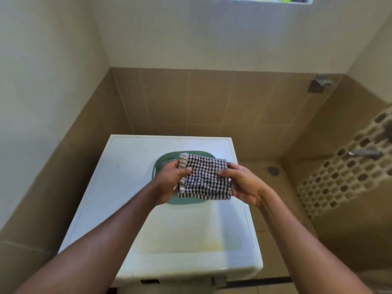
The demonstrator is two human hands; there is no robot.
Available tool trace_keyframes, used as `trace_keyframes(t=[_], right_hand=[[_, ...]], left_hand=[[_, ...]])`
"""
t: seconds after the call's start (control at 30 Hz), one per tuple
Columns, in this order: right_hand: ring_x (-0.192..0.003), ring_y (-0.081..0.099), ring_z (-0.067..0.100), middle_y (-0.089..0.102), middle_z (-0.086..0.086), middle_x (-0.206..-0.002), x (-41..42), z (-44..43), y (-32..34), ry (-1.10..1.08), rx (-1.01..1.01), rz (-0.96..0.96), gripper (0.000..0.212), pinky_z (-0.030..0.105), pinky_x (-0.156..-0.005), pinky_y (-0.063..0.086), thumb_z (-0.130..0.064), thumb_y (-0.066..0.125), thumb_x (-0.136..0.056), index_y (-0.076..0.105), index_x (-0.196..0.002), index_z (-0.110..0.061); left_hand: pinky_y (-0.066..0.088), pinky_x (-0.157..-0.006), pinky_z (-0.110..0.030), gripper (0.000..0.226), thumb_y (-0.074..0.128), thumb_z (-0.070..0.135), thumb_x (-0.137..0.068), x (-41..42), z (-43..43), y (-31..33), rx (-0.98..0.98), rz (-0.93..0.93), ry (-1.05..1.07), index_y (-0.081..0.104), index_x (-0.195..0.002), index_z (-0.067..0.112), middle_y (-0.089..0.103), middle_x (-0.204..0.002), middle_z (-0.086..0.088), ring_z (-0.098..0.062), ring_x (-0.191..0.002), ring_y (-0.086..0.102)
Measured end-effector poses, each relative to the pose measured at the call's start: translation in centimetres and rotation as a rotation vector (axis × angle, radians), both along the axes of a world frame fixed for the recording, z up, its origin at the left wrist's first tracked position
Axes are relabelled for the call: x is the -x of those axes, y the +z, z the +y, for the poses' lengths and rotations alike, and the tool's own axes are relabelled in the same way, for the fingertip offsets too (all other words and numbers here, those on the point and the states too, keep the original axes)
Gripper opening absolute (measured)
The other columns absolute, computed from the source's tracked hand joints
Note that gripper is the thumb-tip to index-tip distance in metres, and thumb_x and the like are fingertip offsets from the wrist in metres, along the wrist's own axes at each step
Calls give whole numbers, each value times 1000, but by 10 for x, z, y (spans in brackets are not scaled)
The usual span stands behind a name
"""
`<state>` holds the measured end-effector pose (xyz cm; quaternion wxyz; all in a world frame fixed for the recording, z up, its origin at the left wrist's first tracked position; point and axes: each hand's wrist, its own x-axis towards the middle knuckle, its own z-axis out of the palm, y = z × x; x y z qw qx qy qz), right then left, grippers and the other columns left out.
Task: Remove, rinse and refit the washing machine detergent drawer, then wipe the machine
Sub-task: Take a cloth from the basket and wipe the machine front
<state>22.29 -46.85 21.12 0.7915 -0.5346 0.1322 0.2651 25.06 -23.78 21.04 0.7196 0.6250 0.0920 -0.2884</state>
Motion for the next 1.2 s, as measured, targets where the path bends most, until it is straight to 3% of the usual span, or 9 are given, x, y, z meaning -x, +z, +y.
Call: trace_keyframes(t=[0.17,0.3,0.4,0.57,0.7,0.9,1.03,1.13,1.2], right_hand=[[-102,66,33,64,17,-119,-62,51,-11,-42,672,-52,60,41,-81,58,7,71,-79,48,-132,-9],[-110,59,29,58,9,-116,-79,86,-39,46,1081,-65,51,38,-87,56,3,69,-81,48,-126,-12],[-110,59,32,60,14,-117,-78,100,-57,123,1298,-87,36,39,-82,50,4,56,-88,46,-120,-8],[-104,61,33,61,16,-115,-82,106,-72,137,1451,-160,33,45,-82,53,2,36,-93,43,-124,-5],[-97,62,34,64,18,-107,-82,111,-81,202,1534,-173,28,39,-69,45,5,40,-90,43,-116,-4],[-102,62,34,65,14,-111,-80,112,-75,299,1685,-224,25,39,-70,44,0,42,-89,49,-113,-6],[-99,53,29,63,8,-103,-72,99,-63,22,1881,-479,24,36,-68,44,-7,55,-82,59,-105,-11],[-93,52,29,60,10,-100,-60,80,-62,-130,1933,-304,23,37,-71,45,-20,60,-83,53,-103,-11],[-97,56,32,61,12,-105,-47,74,-61,-190,1838,-125,30,38,-73,47,-30,58,-88,49,-108,-9]], left_hand=[[60,-81,-48,44,69,-7,-82,-53,30,-17,-122,41,-6,56,-124,1,70,-114,-19,-37,-101,70],[56,-82,-37,79,84,2,-68,-70,31,-47,-685,-178,-147,36,-131,12,54,-122,-9,-29,-112,57],[55,-66,-36,86,83,4,-72,-68,17,-62,-951,-416,-308,25,-135,8,60,-106,-12,-29,-93,63],[57,-74,-44,56,77,8,-79,-72,9,-78,-1076,-500,-491,41,-122,10,63,-96,-11,-29,-89,64],[57,-83,-42,37,63,-1,-85,-77,12,-86,-1132,-571,-576,56,-120,7,65,-107,-14,-30,-95,66],[55,-77,-36,25,51,1,-89,-73,7,-74,-1398,-709,-739,70,-101,11,69,-107,-11,-27,-96,68],[51,-77,-36,22,51,4,-88,-76,19,-55,-1451,-992,-529,67,-98,15,71,-96,-6,-26,-88,65],[45,-76,-37,16,55,17,-88,-82,40,-56,-1488,-1060,-347,56,-104,15,63,-98,-7,-25,-87,56],[44,-71,-38,24,55,25,-87,-81,53,-59,-1511,-913,-308,50,-106,12,58,-99,-10,-27,-86,57]])
